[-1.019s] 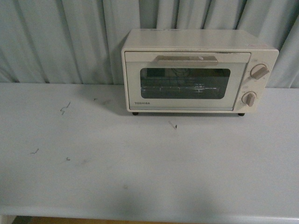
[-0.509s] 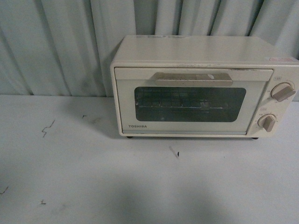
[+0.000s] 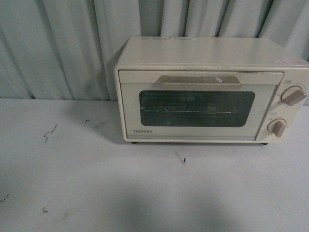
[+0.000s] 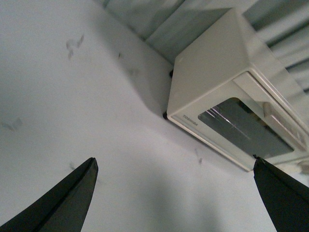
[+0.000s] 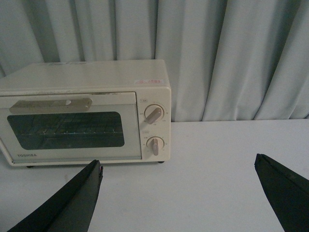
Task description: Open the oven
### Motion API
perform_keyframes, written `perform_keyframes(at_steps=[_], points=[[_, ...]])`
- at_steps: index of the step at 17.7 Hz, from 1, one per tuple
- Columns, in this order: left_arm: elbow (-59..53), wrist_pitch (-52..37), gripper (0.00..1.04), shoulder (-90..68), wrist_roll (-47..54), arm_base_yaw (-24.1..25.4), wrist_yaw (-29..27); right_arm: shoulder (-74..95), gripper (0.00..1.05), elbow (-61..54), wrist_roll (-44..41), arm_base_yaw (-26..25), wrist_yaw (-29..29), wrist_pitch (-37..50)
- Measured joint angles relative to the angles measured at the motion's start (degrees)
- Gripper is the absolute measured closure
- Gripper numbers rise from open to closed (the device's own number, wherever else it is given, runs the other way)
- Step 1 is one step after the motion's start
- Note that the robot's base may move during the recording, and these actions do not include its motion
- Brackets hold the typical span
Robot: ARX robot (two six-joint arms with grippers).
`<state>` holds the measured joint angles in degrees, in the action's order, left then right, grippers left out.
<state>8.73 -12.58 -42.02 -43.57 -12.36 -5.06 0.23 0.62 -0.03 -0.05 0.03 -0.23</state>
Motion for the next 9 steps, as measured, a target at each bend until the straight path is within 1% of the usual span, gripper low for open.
perform_keyframes(at_steps=[1,2,3,6,9], points=[[0.39,-2.64,0.07,-4.22,-3.06,-1.03,-0.48,0.0,0.06,0.0,0.0,0.04,-0.02,0.0],[1.16,-6.19,0.07,-10.6,-9.94,-2.27,-1.51,0.0,0.06,0.0,0.0,0.04,-0.07,0.0],[1.73,-8.46,0.07,-14.69,-12.7,-3.06,-2.12,0.0,0.06,0.0,0.0,0.04,-0.04,0.02],[4.24,-15.39,0.07,-28.79,-26.12,-6.27,-3.43,0.0,0.06,0.0,0.0,0.04,-0.02,0.02],[6.1,-18.99,0.07,-36.92,-33.11,-8.9,-3.82,0.02,0.06,0.0,0.0,0.04,-0.02,0.0]])
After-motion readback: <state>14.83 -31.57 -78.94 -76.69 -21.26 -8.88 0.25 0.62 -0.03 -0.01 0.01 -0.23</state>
